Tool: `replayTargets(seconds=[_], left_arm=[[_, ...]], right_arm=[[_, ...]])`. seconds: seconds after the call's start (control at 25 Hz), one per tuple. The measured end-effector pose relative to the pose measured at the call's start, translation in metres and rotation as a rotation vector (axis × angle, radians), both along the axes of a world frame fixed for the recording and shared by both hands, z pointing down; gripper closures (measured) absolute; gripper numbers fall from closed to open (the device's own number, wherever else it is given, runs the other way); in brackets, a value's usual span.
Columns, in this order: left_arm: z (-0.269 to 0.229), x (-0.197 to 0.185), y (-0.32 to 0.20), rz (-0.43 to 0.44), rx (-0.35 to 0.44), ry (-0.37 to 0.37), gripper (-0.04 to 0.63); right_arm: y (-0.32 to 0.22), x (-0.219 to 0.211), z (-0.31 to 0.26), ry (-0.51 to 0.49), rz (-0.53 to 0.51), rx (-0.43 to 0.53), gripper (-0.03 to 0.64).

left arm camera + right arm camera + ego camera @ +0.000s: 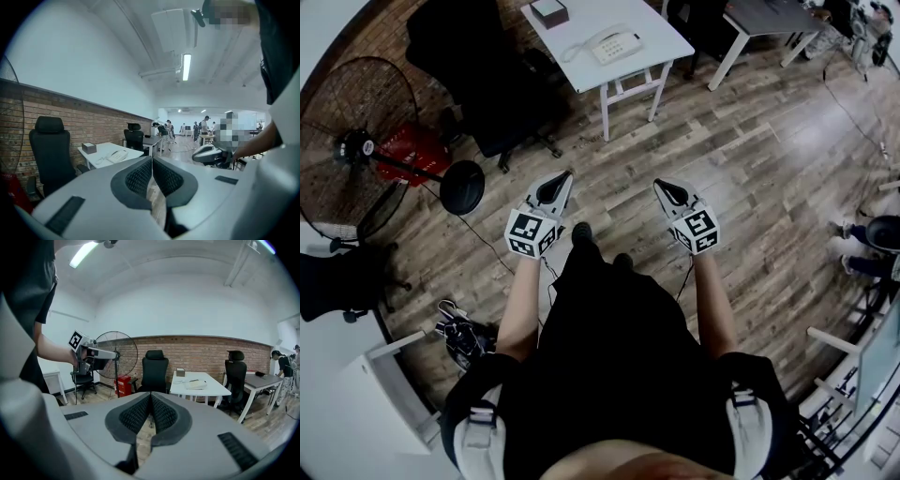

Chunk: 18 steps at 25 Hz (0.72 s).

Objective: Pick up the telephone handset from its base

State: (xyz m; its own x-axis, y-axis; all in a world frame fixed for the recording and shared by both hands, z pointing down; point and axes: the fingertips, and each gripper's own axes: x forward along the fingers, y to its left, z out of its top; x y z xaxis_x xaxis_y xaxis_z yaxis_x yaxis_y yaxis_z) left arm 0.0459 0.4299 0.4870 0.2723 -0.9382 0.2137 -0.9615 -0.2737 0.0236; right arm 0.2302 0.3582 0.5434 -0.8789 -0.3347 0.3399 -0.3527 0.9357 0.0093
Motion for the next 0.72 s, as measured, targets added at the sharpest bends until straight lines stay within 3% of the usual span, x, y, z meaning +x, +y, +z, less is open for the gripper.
replayTargets(seconds=[0.32,0.72], left_arm=[[0.002,-0.012,-0.005,-0.006,-0.003,-0.008,0.571],[0.002,-0.047,-0.058,0.013,-0.005,-0.003,0.571]], right_arm=[[-0.008,-0.009,0.003,0.015,-0.009,-0.002,0.618],[-0.054,-0.039,0.013,0.039,0.022,-0.014,0.618]])
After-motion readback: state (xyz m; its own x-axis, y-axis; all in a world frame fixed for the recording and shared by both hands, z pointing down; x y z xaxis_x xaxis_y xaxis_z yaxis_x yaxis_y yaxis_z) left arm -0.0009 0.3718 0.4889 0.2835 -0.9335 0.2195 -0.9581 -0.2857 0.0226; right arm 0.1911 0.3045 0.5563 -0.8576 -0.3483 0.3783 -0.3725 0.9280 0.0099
